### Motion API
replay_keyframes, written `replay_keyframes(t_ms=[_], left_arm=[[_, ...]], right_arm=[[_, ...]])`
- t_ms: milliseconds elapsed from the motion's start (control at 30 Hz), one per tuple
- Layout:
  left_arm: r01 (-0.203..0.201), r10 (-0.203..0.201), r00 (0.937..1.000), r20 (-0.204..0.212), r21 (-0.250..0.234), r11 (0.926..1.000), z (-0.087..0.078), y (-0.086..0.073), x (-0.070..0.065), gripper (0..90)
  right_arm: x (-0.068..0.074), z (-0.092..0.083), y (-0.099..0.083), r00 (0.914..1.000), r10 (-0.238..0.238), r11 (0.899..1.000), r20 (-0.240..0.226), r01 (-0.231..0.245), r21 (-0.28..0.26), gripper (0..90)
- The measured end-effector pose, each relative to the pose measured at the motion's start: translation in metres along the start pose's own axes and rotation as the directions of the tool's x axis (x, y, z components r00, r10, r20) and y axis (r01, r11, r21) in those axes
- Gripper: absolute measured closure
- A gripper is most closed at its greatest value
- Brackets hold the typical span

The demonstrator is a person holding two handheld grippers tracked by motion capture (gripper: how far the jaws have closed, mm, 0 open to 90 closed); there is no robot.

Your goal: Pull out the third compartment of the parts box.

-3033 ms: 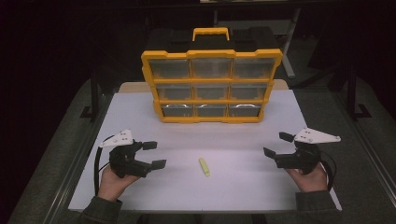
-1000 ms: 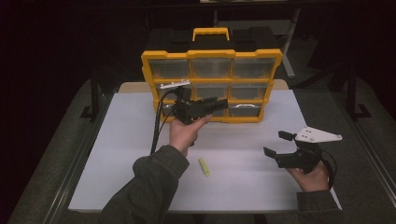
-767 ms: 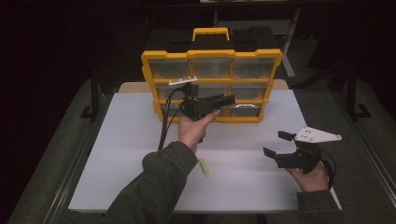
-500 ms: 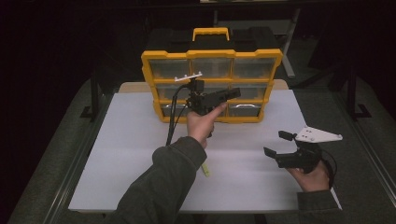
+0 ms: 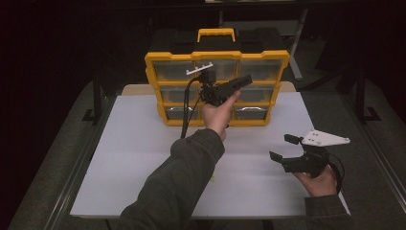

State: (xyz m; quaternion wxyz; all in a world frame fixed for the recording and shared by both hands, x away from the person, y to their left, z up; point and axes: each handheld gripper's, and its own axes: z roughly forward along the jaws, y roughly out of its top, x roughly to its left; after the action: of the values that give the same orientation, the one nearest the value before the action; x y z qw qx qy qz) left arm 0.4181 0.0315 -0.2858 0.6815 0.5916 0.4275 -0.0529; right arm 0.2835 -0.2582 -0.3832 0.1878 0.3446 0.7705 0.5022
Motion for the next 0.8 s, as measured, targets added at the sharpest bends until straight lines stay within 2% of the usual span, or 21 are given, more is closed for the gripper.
replay_keyframes(t_ms=[133, 167, 200, 300, 467, 567, 700, 800], left_arm=[[0.001, -0.001, 0.9998, -0.019, -0.015, 0.9999, 0.008, 0.002, -0.002, 56.1], [-0.006, 0.005, 0.9998, -0.019, -0.016, 0.9999, 0.009, 0.003, -0.002, 56.1], [0.013, -0.013, 0.9998, -0.016, -0.029, 0.9995, 0.012, 0.004, -0.002, 57.7], [0.002, -0.003, 0.9998, -0.017, -0.029, 0.9996, 0.014, 0.005, -0.002, 60.4], [0.009, -0.01, 0.9999, -0.012, -0.034, 0.9994, 0.022, 0.007, -0.005, 64.9], [-0.013, 0.012, 0.9997, -0.022, -0.034, 0.9993, 0.025, 0.008, -0.007, 67.5], [-0.001, 0.001, 0.9999, 0.015, -0.038, 0.9993, 0.029, 0.009, -0.003, 71.2], [-0.001, 0.002, 0.9998, 0.018, -0.053, 0.9986, 0.032, 0.009, -0.002, 72.9]], right_arm=[[0.001, -0.001, 0.001, 0.9999, -0.01, 1.0, -0.005, 0.01, 0.004, 14.7], [0.001, -0.001, 0.001, 0.9999, -0.01, 1.0, -0.005, 0.01, 0.004, 14.7], [0.0, -0.002, 0.001, 0.9999, -0.011, 1.0, -0.003, 0.011, -0.004, 14.7], [0.0, -0.002, 0.001, 1.0, -0.006, 1.0, -0.005, 0.006, -0.005, 14.7], [0.0, 0.0, 0.001, 0.9999, -0.003, 1.0, -0.013, 0.003, 0.003, 14.7], [0.001, 0.0, 0.001, 0.9998, -0.004, 1.0, -0.017, 0.004, 0.004, 14.7], [0.0, 0.001, 0.001, 0.9998, -0.002, 1.0, -0.02, 0.002, 0.001, 14.7], [-0.001, 0.001, 0.001, 0.9997, 0.012, 1.0, -0.023, -0.012, 0.006, 14.7]])
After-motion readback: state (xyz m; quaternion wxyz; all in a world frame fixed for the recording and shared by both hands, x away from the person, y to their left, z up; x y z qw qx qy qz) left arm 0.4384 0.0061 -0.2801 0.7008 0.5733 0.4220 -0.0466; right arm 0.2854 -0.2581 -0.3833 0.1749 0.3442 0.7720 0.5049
